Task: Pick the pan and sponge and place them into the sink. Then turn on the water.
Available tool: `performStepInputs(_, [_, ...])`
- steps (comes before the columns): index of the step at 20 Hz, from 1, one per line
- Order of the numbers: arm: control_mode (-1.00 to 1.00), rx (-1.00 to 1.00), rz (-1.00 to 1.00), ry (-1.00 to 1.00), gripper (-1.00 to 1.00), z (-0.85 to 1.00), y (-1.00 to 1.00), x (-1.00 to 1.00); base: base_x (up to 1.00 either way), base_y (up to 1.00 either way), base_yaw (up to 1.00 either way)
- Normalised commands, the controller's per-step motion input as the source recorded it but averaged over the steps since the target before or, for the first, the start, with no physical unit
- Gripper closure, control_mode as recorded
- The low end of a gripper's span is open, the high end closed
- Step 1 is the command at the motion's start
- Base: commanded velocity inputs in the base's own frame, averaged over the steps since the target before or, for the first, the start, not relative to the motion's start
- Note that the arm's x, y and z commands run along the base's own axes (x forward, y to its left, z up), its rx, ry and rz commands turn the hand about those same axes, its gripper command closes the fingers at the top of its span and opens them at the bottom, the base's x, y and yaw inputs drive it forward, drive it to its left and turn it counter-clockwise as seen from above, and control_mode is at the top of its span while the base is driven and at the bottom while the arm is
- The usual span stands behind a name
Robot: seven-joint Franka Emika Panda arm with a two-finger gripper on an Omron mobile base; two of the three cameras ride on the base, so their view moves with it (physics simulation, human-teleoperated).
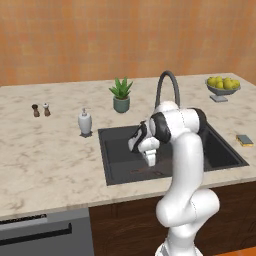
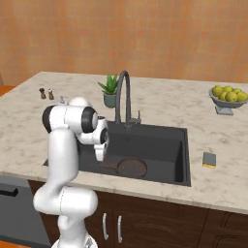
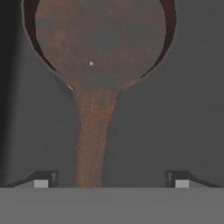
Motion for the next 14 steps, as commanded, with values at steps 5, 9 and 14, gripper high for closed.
performStepInputs(5, [-1.0,0.0,0.07,0.0,-1.0,1.0,0.0,-0.79,0.0,0.0,0.0])
performStepInputs(9, [-1.0,-0.01,0.17,0.02,-1.0,1.0,0.0,-0.75,0.0,0.0,0.0])
performStepInputs(14, [-1.0,-0.02,0.37,0.07,-1.0,1.0,0.0,-0.55,0.0,0.0,0.0])
